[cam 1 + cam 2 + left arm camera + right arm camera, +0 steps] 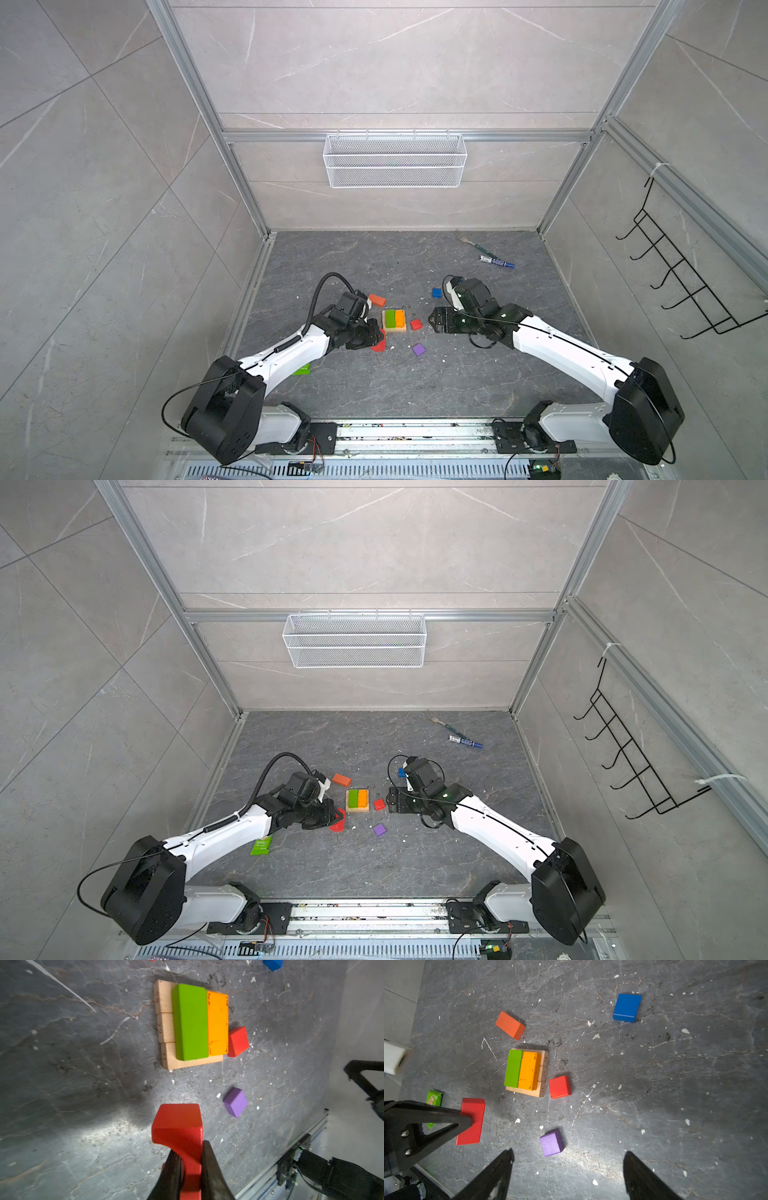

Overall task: Build the wood block tower
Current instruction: 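Carry the red arch with the left gripper toward the robot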

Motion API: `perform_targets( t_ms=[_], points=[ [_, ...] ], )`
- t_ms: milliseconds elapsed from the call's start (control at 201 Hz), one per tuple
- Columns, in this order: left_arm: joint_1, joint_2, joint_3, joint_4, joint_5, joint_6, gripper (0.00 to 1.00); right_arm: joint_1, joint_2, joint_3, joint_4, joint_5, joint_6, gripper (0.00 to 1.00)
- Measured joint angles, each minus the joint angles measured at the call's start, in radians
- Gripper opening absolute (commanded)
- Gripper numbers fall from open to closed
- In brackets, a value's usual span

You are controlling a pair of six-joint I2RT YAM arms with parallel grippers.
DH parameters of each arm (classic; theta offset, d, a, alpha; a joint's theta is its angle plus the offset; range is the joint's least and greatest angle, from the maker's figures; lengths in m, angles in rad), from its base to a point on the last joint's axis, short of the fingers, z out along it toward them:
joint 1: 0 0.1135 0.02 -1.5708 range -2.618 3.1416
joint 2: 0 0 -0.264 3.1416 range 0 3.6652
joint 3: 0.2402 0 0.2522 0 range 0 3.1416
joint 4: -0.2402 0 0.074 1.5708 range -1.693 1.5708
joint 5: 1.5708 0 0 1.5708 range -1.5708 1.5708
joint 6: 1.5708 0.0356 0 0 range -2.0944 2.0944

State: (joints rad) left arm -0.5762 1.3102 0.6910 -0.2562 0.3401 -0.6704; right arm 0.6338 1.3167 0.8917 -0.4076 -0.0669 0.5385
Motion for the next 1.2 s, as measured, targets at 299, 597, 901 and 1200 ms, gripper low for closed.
perform_targets(
  t_ms=[299,597,901,1200],
  points=[
    [-0.077,0.012,-0.113,0.166,0.122,-0.065,0.0,0.0,-0.027,-0.019,0.003,0.003,-0.031,0.88],
    [-0.117,0.146,-0.146,0.404,0.214,-0.12,0.0,0.0,-0.039,-0.029,0.016,0.003,-0.046,0.99],
    [-0.144,0.251,-0.174,0.613,0.265,-0.177,0.0,0.0,-0.056,-0.048,0.037,-0.016,-0.055,0.99],
    [-0.144,0.347,-0.212,0.837,0.311,-0.249,0.0,0.0,-0.056,-0.048,0.046,-0.027,-0.061,0.99]
  ],
)
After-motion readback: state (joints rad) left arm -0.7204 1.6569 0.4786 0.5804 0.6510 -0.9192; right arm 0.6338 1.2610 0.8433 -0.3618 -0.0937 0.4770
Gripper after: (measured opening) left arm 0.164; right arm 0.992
